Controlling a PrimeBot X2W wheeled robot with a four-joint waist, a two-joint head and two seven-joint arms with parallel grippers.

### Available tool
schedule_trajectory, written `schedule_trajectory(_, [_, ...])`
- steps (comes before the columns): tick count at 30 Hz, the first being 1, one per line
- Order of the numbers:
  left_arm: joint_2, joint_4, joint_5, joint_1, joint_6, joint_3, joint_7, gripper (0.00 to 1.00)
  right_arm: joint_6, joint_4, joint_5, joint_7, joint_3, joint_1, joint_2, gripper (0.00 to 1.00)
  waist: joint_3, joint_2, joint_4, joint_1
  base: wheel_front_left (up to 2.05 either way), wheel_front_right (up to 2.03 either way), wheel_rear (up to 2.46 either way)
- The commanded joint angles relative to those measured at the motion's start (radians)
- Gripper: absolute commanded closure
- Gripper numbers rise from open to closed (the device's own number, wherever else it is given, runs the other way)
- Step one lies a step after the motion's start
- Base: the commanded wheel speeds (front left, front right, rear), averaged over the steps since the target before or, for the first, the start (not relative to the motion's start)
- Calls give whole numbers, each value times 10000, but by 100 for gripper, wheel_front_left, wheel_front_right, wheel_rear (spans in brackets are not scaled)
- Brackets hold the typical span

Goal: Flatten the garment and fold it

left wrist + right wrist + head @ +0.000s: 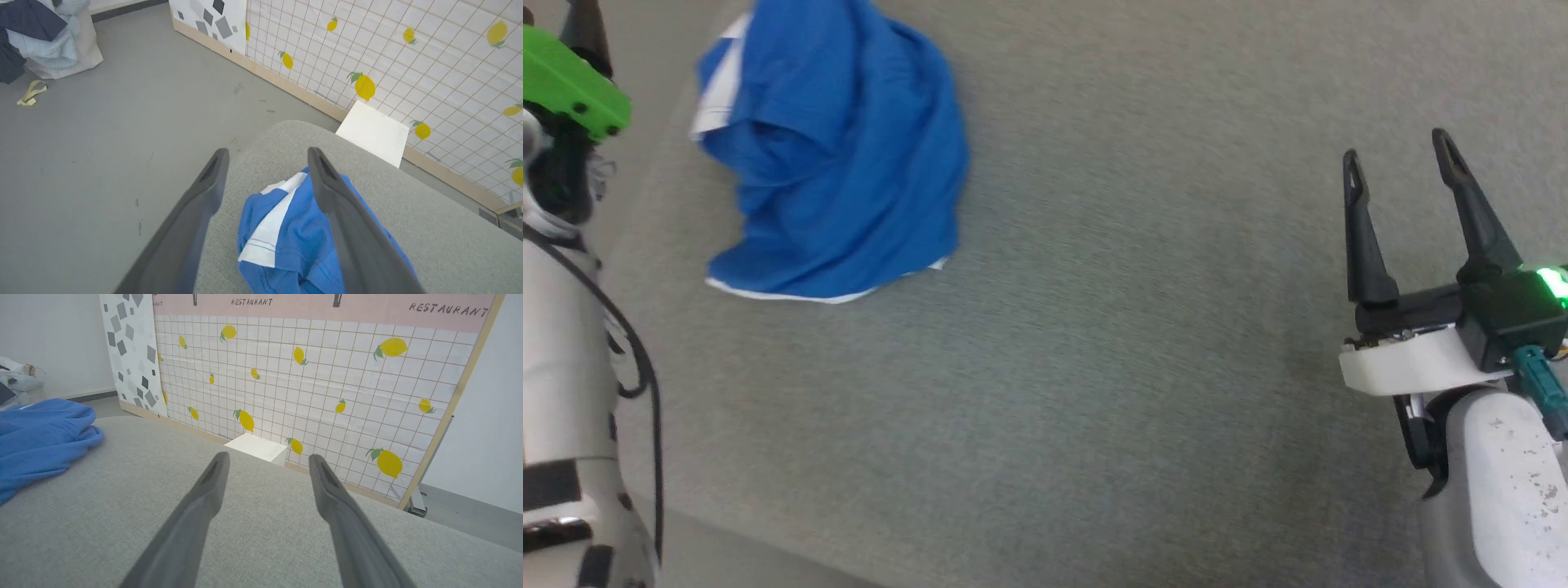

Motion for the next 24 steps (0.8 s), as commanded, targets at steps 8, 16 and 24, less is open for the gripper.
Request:
schedule_trajectory(8, [477,429,-966,-341,835,375,3439,0,62,-267,380,-59,-44,-243,-16,0,2123,-1,-2106,-3,0,0,0])
schedule_trajectory(16, [588,-115,-1089,788,1878,180,6119,0,62,-290,437,-59,-104,-306,-16,0,2147,-1,-2235,-3,0,0,0])
schedule_trajectory(24, [1049,-1982,-454,1641,1881,63,5333,100,62,-135,646,-59,-30,-229,-16,0,1449,-1,-2168,-3,0,0,0])
